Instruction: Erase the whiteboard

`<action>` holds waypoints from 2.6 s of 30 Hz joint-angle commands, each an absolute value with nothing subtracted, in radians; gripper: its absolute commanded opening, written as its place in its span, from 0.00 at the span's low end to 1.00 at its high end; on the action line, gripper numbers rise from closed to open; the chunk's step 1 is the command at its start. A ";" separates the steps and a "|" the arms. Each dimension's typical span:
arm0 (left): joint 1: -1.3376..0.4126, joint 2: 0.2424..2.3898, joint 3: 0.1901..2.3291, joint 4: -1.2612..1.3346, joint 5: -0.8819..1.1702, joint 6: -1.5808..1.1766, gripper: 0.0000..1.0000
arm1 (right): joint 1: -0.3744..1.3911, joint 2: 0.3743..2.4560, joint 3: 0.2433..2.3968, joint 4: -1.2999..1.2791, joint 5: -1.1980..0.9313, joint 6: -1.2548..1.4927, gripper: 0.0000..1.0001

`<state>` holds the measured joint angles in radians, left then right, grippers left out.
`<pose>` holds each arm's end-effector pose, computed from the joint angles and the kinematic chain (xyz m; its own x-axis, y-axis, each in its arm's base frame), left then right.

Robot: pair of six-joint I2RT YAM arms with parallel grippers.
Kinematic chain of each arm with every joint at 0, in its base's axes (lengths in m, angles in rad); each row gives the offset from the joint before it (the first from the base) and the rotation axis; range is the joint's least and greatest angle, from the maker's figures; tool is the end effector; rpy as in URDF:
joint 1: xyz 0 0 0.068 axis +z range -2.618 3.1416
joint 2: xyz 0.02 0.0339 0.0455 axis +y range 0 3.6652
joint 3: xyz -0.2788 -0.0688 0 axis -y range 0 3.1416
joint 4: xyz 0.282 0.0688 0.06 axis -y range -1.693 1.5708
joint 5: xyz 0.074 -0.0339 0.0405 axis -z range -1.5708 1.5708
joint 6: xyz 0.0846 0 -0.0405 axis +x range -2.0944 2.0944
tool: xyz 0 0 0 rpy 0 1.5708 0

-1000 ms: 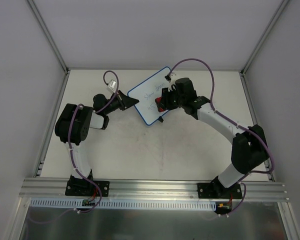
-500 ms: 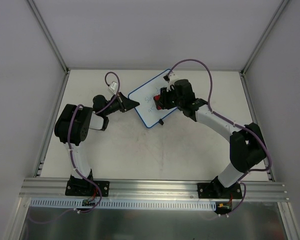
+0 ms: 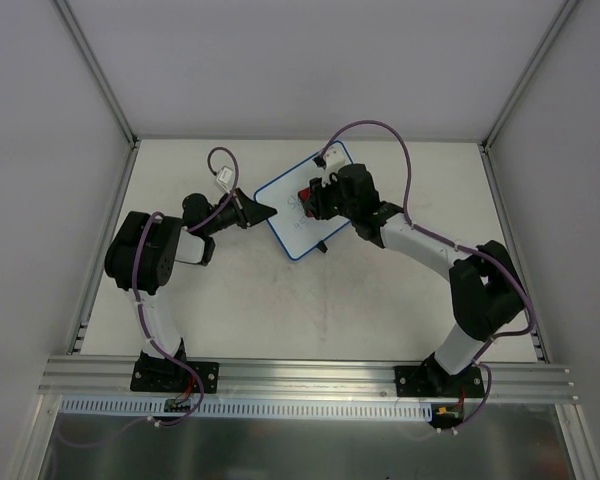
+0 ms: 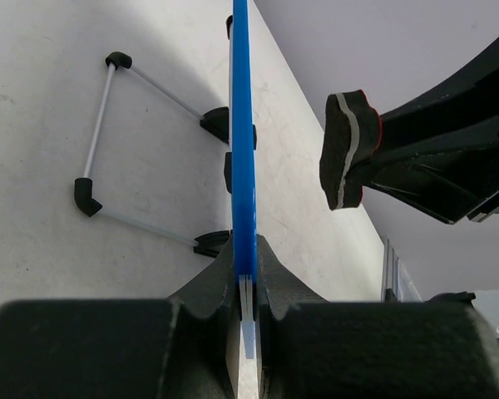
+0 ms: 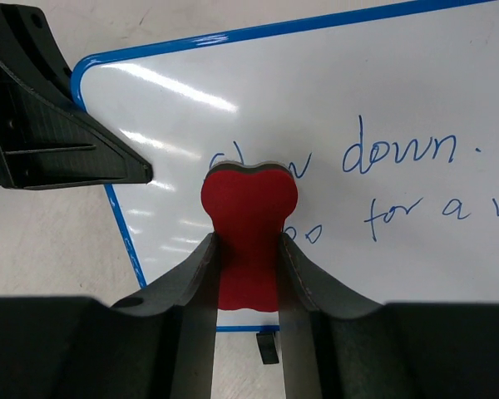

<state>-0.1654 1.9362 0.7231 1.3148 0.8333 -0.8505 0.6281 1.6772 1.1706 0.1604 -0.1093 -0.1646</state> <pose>0.3889 -0.1284 0.1440 -0.5630 -0.4184 -0.7127 0.6274 0.3450 -0.6982 0.3781 0.2860 0.2527 -0.1615 -0.3186 -0.9340 -0.7031 0.7013 -0.1176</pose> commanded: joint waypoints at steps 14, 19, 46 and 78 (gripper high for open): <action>-0.169 1.890 0.686 1.652 0.816 -0.801 0.00 | 0.657 1.740 1.161 0.334 -0.256 -0.321 0.00; -0.169 1.887 0.684 1.646 0.825 -0.796 0.00 | 0.667 1.766 1.183 0.341 -0.262 -0.327 0.00; -0.183 1.868 0.667 1.626 0.822 -0.749 0.00 | 0.712 1.959 1.456 0.239 -0.104 -0.348 0.00; -0.195 1.850 0.672 1.598 0.821 -0.735 0.00 | 0.716 1.827 0.989 0.377 -0.051 -0.282 0.00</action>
<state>-0.1734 1.8900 0.6754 1.2949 0.7731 -0.8211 0.7181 1.8084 1.0424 0.4438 -0.0639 -0.3141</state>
